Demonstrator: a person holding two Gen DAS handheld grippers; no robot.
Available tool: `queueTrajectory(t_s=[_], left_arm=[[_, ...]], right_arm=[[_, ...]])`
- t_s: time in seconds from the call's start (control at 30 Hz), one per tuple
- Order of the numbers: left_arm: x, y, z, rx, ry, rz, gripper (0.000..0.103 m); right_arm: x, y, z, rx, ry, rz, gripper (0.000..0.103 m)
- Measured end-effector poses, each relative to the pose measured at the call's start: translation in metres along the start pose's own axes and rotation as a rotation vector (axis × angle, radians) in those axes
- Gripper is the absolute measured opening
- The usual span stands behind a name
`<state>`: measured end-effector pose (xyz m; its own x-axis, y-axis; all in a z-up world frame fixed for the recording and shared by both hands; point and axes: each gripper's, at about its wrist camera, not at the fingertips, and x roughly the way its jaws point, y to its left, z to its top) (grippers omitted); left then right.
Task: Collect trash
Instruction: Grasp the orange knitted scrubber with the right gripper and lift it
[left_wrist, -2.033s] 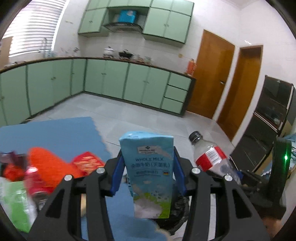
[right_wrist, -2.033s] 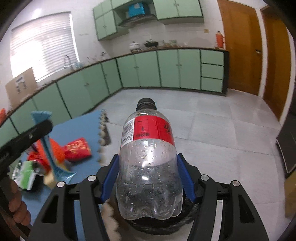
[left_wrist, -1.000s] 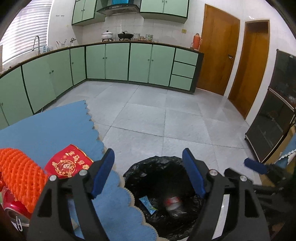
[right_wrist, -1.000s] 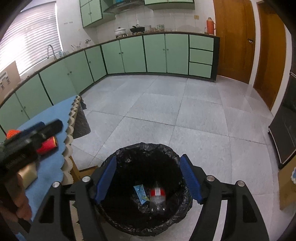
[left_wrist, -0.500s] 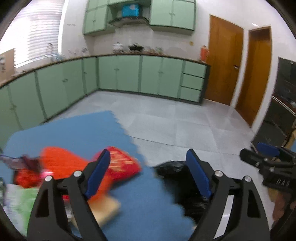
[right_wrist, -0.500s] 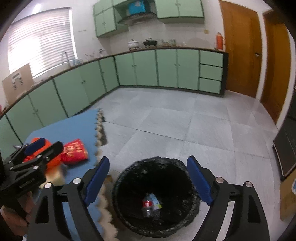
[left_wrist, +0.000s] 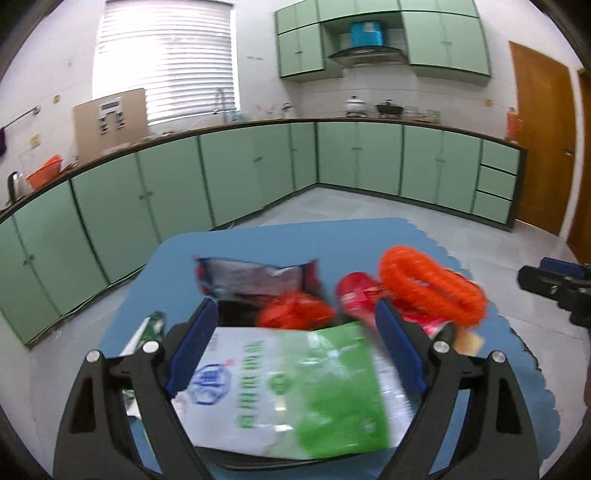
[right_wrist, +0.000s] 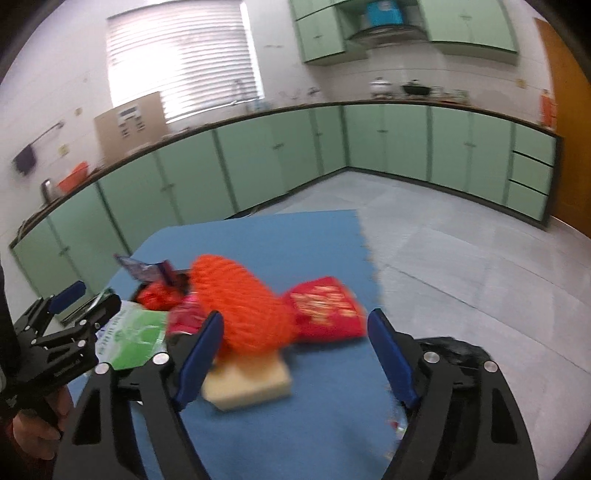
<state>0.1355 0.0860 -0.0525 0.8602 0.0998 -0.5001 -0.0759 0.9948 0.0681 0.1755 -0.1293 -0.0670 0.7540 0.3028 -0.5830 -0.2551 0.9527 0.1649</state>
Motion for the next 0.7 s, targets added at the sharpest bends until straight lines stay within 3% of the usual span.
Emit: queueTrajectory(t_s=[0.27, 0.37, 0.43, 0.57, 0.7], left_arm=[[0.004, 0.028, -0.003, -0.03, 0.017, 0.039, 0.084], [0.003, 0.026, -0.008, -0.038, 0.022, 0.04, 0.084], [0.005, 0.028, -0.009, -0.039, 0.023, 0.038, 0.084], [0.007, 0.028, -0.012, -0.04, 0.023, 0.024, 0.084], [0.004, 0.017, -0.012, -0.036, 0.018, -0.008, 0.084]], right_arm=[[0.055, 0.028, -0.001, -0.029, 0.083, 0.008, 0.069], [0.065, 0.026, -0.004, -0.025, 0.12, 0.026, 0.056], [0.068, 0.025, -0.007, -0.029, 0.139, 0.046, 0.039], [0.061, 0.03, -0.005, -0.061, 0.126, 0.073, 0.014], [0.046, 0.029, 0.001, -0.063, 0.09, 0.113, 0.012]])
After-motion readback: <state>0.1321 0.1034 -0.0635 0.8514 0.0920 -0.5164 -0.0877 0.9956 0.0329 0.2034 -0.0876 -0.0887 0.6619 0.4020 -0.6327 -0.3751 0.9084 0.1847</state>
